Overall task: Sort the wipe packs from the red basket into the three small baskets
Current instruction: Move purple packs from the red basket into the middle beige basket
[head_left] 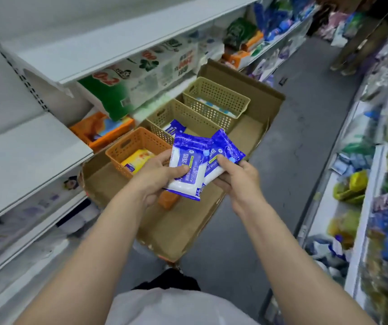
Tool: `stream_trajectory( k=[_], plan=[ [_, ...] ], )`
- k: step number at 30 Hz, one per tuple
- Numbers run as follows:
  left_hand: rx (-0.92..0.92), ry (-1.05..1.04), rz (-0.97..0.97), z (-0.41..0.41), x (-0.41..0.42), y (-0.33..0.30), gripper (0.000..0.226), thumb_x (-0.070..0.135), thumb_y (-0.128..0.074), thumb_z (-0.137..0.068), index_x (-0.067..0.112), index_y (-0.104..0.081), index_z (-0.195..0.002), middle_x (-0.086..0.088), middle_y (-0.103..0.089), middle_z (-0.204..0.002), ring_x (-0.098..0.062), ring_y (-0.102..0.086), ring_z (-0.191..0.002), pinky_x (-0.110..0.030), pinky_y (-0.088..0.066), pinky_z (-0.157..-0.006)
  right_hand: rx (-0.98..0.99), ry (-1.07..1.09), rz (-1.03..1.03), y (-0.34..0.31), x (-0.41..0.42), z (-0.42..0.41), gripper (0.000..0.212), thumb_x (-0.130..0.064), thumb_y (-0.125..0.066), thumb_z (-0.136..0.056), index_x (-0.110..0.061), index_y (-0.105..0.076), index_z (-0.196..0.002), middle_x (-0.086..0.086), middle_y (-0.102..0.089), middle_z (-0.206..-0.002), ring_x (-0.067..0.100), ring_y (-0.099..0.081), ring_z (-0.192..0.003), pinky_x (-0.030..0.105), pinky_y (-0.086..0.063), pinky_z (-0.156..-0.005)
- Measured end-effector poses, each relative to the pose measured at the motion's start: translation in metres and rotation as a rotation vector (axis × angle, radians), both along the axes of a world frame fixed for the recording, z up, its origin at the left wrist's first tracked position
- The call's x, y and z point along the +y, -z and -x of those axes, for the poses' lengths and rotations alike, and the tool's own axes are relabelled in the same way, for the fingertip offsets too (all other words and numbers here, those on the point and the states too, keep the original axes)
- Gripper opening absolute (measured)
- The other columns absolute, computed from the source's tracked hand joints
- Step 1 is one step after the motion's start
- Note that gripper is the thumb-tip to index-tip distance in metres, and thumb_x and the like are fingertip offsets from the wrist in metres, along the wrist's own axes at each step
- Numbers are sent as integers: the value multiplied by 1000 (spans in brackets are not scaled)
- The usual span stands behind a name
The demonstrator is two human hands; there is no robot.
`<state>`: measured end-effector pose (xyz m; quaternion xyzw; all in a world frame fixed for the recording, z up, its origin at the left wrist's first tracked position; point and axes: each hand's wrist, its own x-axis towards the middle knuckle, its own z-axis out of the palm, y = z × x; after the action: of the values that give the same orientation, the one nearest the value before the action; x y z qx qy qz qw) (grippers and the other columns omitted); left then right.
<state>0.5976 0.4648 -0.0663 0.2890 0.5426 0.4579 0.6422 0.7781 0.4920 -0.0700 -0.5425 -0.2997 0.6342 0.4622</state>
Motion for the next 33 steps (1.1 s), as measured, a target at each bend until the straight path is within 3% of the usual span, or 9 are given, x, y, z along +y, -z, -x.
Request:
stream_trajectory(
  k=[4, 7, 12, 16, 20, 23, 26, 29, 33],
  plan=[
    [39, -14, 62, 1, 51, 4, 45, -5, -67, -86, 16, -60, -125, -11, -75, -104, -22, -73, -81, -34, -61, -72, -122, -112, 61, -3, 62, -19, 40, -7, -78, -81, -8, -58, -116, 15, -73, -108, 25, -75, -88, 34, -62, -72],
    [136, 25, 91, 11, 79, 4, 46, -4, -69, -85, 12, -59, -127, -11, -75, -103, -27, -73, -89, -40, -60, -79, -291, -193, -55, -8, 107, -21, 65, -6, -85, -74, -19, -50, -128, 8, -63, -102, 18, -75, -80, 35, -61, -66],
    [237, 75, 112, 36, 114, 9, 38, -1, -74, -82, 17, -64, -114, -7, -77, -98, -23, -75, -84, -31, -60, -63, -517, -804, -118, -8, 166, -4, 30, -13, -86, -74, -12, -68, -99, 4, -77, -92, 23, -75, -82, 33, -62, -69],
    [300, -164, 230, 50, 132, 28, 34, 12, -82, -77, 2, -64, -104, -16, -75, -98, -30, -72, -87, -48, -56, -86, -588, -780, -176, 13, 230, 14, 19, -9, -83, -77, -17, -71, -90, 1, -77, -85, 13, -73, -77, 26, -57, -66],
    [262, -422, 317, 57, 150, 43, 17, 10, -80, -78, 8, -67, -90, -20, -73, -98, -29, -67, -81, -52, -53, -92, -734, -771, -210, 50, 312, 39, 17, -15, -83, -76, -23, -69, -80, -9, -73, -73, 13, -71, -71, 24, -55, -60],
    [220, -584, 350, 52, 167, 54, 15, 12, -77, -81, 11, -66, -92, -15, -73, -92, -27, -68, -77, -50, -53, -88, -863, -898, -255, 86, 357, 60, 20, -22, -84, -73, -25, -64, -72, -7, -71, -75, 15, -69, -74, 36, -58, -75],
    [187, -753, 400, 42, 183, 65, 31, 15, -76, -84, 5, -64, -110, -13, -73, -96, -26, -69, -79, -50, -53, -89, -913, -1073, -226, 126, 382, 77, 18, -24, -83, -74, -20, -67, -80, 5, -74, -90, 24, -70, -88, 43, -57, -85],
    [162, -879, 466, 33, 190, 76, 38, 16, -76, -83, 6, -63, -118, -12, -74, -100, -22, -70, -77, -44, -56, -83, -941, -1181, -150, 164, 390, 87, 21, -26, -82, -77, -19, -71, -93, 8, -74, -101, 25, -69, -93, 40, -56, -87],
    [144, -926, 511, 28, 179, 87, 38, 11, -74, -84, 6, -63, -120, -11, -73, -103, -13, -71, -68, -22, -55, -56, -913, -1248, -92, 201, 386, 101, 36, -23, -80, -81, -11, -69, -113, 8, -71, -115, 25, -67, -105, 29, -50, -87]
  ],
)
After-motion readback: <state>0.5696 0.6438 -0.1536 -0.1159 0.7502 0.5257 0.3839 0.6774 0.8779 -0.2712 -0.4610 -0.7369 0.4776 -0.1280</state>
